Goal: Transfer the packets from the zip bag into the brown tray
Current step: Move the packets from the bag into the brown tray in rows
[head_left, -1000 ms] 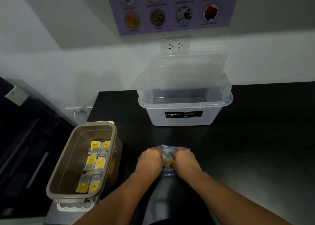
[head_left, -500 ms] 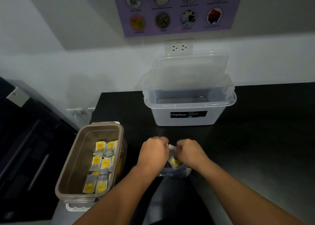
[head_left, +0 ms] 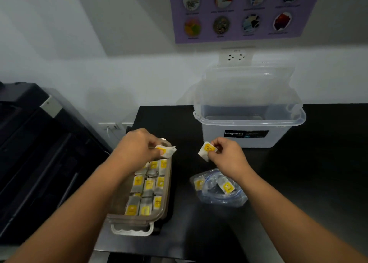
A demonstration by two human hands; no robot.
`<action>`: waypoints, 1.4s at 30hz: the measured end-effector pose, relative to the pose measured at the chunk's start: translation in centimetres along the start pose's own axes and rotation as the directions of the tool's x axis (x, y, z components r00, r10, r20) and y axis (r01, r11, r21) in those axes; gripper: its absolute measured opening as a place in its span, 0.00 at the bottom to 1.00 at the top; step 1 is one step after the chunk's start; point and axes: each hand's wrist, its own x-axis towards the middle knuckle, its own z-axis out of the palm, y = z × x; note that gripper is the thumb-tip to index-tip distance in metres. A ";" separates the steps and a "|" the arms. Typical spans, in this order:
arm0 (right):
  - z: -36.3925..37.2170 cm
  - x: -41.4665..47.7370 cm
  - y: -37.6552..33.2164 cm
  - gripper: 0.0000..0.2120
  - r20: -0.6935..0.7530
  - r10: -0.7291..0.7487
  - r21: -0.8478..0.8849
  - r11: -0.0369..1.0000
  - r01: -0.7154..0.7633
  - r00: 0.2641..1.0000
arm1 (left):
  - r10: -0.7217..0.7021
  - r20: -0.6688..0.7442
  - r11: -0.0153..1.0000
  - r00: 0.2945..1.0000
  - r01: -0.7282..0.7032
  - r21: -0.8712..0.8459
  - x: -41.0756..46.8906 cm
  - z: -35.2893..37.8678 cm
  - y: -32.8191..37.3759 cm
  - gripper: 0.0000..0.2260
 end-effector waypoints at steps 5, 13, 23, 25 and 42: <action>2.4 -0.2 -2.4 0.10 0.010 -0.034 0.120 0.992 0.033 0.999 | -0.144 0.145 0.989 0.979 0.148 -0.020 -0.7 -0.1 -4.1 0.02; 5.3 0.0 -4.1 0.09 0.076 -0.067 0.164 0.985 0.054 0.995 | -0.343 0.226 0.933 0.912 0.303 0.196 -1.1 5.0 -6.8 0.03; 6.4 0.1 -4.0 0.09 0.167 -0.082 0.175 0.983 0.053 0.983 | -0.307 0.124 0.828 0.944 0.200 0.523 -1.1 7.8 -5.3 0.09; 6.2 0.2 -3.7 0.09 0.184 -0.081 0.184 0.982 0.046 0.980 | -0.312 0.110 0.810 0.944 0.204 0.549 -1.2 7.9 -5.1 0.09; 3.0 1.8 -0.8 0.06 0.305 -0.059 0.222 0.975 -0.010 0.951 | -0.569 0.099 0.769 0.816 0.487 0.414 -1.6 9.7 -4.2 0.07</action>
